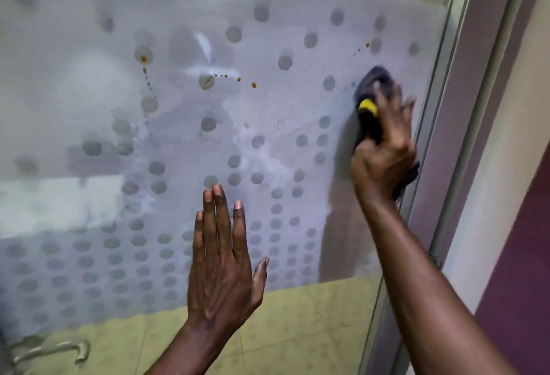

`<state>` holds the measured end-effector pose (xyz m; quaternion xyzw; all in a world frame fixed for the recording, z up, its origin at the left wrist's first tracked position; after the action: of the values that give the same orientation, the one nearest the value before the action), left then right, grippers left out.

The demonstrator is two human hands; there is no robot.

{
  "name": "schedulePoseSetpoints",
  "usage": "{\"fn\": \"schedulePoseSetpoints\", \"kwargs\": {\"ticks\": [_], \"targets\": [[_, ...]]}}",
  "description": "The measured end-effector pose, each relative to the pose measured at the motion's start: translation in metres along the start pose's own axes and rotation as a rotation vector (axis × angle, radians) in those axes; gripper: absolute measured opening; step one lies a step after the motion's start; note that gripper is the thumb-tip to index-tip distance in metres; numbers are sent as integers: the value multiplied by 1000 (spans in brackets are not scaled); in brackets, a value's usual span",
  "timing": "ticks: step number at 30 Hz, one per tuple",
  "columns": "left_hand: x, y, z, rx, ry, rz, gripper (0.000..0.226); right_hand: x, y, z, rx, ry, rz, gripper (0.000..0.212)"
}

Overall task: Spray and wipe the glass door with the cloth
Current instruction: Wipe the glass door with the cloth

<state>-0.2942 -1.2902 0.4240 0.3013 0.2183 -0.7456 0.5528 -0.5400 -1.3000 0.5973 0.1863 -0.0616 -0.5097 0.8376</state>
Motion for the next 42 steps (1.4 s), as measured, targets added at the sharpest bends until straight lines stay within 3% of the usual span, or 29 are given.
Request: {"fn": "schedulePoseSetpoints", "kwargs": {"ticks": [3,9,11,15,18,20,24,26,29,34,36,42], "targets": [[0,-5,0,10,-23,-11,118,9,20,21,71,-14,84,91],[1,-19,10,45,-51,-10,117,34,51,-48,-568,258,-199,71],[3,-20,12,38,-37,-8,117,21,32,-34,-536,202,-242,67],[8,-17,12,25,-6,40,115,-9,-1,33,-80,24,-24,76],[9,-18,13,5,-4,53,114,-10,8,64,57,-43,74,85],[9,-24,14,10,-21,55,115,2,30,57,-53,8,66,85],[12,-35,17,60,-32,52,119,31,65,-9,-557,231,-118,68],[14,-35,19,61,-29,61,120,30,59,-22,-684,253,-208,64],[19,-31,19,77,-19,72,116,16,36,7,-679,217,-274,62],[22,-25,19,86,-28,73,115,-11,17,94,-229,52,-39,76],[22,-26,19,81,-31,74,116,-7,24,98,-167,17,15,78],[18,-31,17,68,-29,92,119,31,42,-22,-653,275,-127,64]]}}
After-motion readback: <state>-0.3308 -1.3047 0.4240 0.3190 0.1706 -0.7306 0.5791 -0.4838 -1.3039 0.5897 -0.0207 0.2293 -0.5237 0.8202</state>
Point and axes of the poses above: each hand's wrist, its own z-axis towards the middle knuckle, its own x-axis out of the palm, y = z × x, the point moved 6 cm from there along z, towards the middle knuckle, and after that the axes turned 14 degrees about y, right-handed, at the moved point
